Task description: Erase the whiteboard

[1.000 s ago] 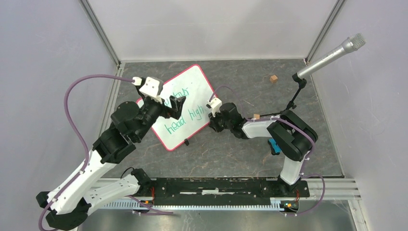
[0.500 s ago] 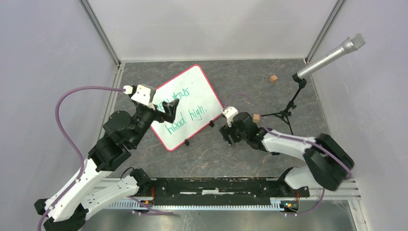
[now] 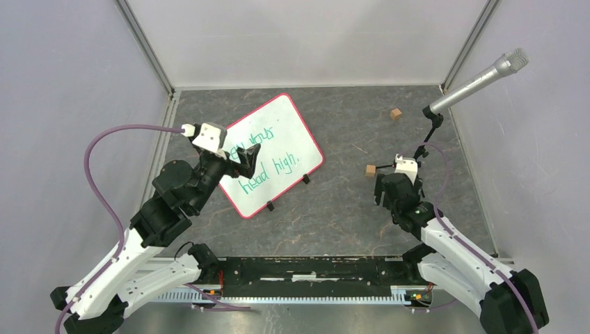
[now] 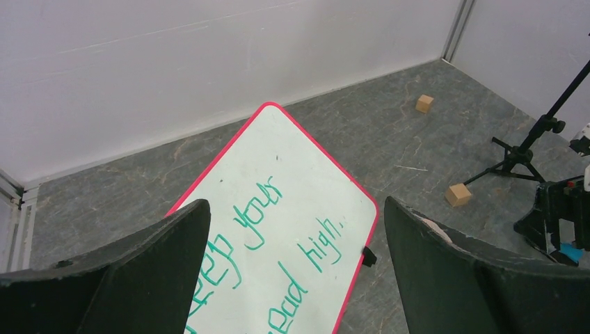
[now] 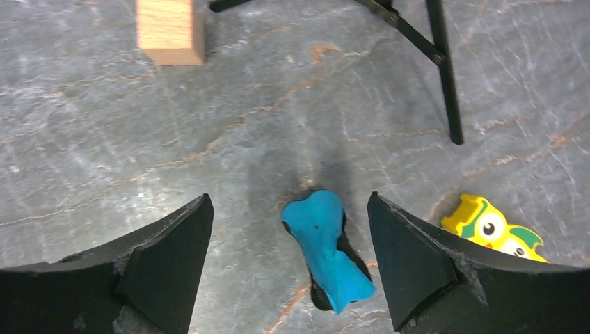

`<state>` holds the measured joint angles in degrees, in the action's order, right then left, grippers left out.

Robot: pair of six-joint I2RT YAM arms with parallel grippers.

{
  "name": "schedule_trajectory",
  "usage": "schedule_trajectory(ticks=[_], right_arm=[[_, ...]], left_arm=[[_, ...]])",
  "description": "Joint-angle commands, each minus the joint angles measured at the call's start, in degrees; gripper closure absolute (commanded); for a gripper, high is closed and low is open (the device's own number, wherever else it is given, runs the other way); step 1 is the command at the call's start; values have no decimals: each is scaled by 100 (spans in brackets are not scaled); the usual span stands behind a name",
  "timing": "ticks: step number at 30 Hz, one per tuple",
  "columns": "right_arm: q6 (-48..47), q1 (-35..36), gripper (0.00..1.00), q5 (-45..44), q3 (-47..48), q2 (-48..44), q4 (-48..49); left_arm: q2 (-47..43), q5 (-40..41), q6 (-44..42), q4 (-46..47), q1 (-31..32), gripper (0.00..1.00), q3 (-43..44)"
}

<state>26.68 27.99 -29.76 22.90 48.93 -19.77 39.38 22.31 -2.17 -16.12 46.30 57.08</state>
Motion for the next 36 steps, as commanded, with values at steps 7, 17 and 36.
schedule_trajectory(ticks=[7, 17, 36], right_arm=[[164, -979, 12, 682, -406, -107, -253], [243, -1023, 29, 1656, -559, -370, -221], [162, -883, 46, 897, -346, -59, -310]], left_arm=[[52, 56, -173, 250, 1, 0, -42], [152, -59, -125, 250, 1, 0, -47], [305, -165, -77, 243, 1, 0, -57]])
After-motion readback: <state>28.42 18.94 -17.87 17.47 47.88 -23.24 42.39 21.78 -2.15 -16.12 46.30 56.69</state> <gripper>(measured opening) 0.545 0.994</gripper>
